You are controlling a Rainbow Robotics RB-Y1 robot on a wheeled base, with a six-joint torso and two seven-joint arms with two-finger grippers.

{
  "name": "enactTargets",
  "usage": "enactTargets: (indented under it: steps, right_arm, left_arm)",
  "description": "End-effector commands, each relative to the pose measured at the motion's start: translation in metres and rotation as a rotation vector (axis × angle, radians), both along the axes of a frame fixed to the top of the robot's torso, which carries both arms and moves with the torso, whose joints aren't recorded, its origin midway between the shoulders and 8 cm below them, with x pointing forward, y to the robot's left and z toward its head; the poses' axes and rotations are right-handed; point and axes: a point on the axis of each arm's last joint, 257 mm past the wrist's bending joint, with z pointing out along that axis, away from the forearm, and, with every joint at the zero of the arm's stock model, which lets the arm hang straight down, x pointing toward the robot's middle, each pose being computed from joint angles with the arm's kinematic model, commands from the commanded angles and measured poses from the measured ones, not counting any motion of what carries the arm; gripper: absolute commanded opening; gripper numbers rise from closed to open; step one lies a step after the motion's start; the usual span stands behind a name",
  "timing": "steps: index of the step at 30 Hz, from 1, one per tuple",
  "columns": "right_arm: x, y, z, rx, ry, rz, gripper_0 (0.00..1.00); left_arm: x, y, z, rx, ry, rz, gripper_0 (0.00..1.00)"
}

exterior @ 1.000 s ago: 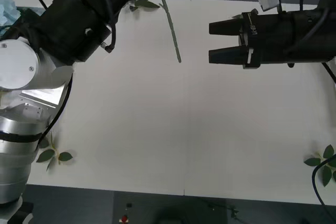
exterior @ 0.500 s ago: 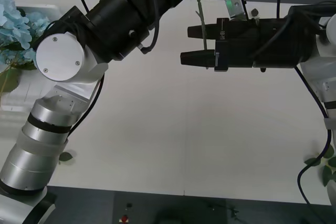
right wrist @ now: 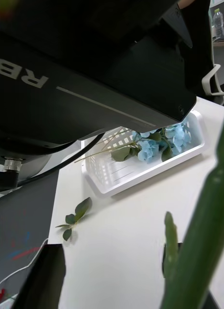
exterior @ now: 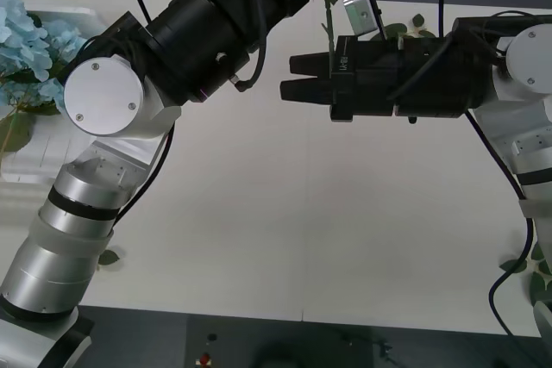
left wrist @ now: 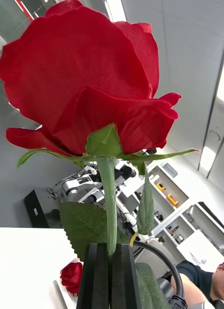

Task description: Put the red flowers into the right box and the blue flowers into the left box

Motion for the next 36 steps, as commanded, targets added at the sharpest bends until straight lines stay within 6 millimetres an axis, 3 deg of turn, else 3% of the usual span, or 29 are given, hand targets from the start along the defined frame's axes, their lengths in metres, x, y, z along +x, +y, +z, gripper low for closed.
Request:
enactTargets:
  steps: [1,17,21,26,30,36]
  right_arm:
    - [-0.002,0.004,0.029,0.015,-0.052,0.010,0.00]
    - [-0.003,0.005,0.033,0.027,-0.046,0.012,0.00]
    - [-0.003,0.004,0.033,0.032,-0.039,0.012,0.00]
    - [-0.002,0.003,0.034,0.033,-0.038,0.011,0.00]
    - [0.001,-0.003,0.036,0.031,-0.035,-0.002,0.00]
    - [0.017,-0.034,0.036,-0.005,0.024,-0.080,0.00]
  left_arm:
    - [-0.006,0.000,0.016,0.012,-0.064,0.012,0.00]
    - [-0.002,0.017,0.000,0.033,-0.037,0.021,0.04]
    - [-0.007,0.041,-0.007,0.016,-0.010,0.023,0.35]
    - [-0.025,0.071,-0.014,-0.005,0.027,0.002,0.38]
    - [-0.041,0.105,-0.032,0.031,0.068,-0.005,0.38]
    - [-0.052,0.155,-0.069,0.147,0.131,0.002,0.38]
